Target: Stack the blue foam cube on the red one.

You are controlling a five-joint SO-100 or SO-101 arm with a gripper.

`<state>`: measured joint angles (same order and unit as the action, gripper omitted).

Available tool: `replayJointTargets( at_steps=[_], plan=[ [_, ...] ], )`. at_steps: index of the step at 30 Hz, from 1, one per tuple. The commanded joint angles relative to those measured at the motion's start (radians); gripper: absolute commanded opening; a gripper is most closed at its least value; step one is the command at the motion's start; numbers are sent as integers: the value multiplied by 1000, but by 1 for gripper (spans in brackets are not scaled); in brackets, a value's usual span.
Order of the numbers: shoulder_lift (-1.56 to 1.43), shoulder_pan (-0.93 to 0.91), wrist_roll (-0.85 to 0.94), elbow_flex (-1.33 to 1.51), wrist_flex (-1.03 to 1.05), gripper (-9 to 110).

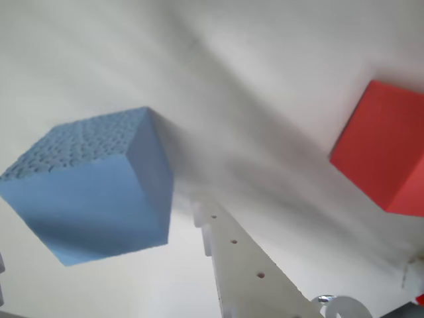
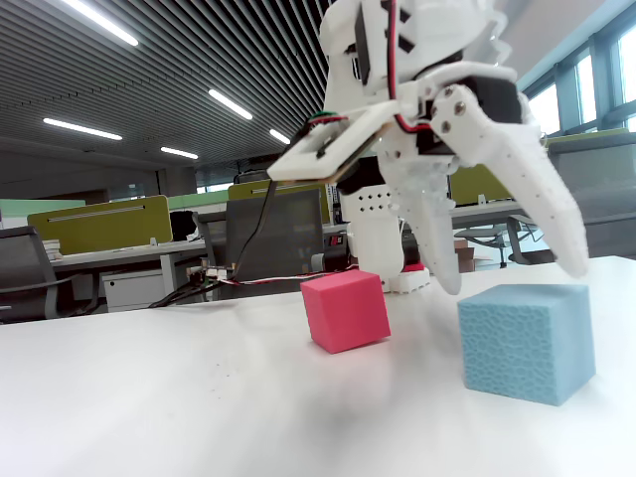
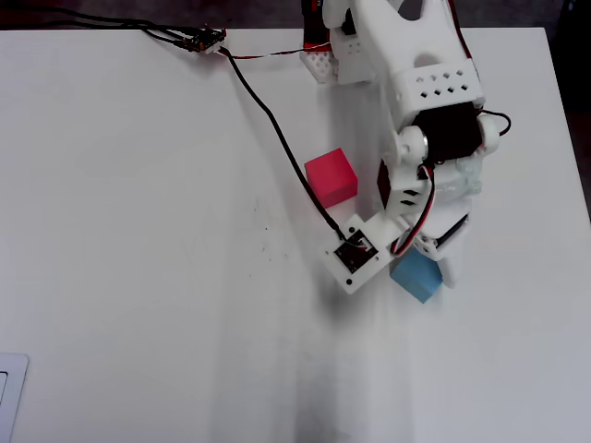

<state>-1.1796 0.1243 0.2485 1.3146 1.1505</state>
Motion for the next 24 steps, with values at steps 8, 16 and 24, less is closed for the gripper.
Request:
replayJointTargets(
  at_steps=[8, 16, 24],
  plan=[
    [61, 17, 2, -92, -23, 33],
    [92, 25, -9, -114, -52, 27],
    [69, 35, -29, -115, -46, 25]
  ],
)
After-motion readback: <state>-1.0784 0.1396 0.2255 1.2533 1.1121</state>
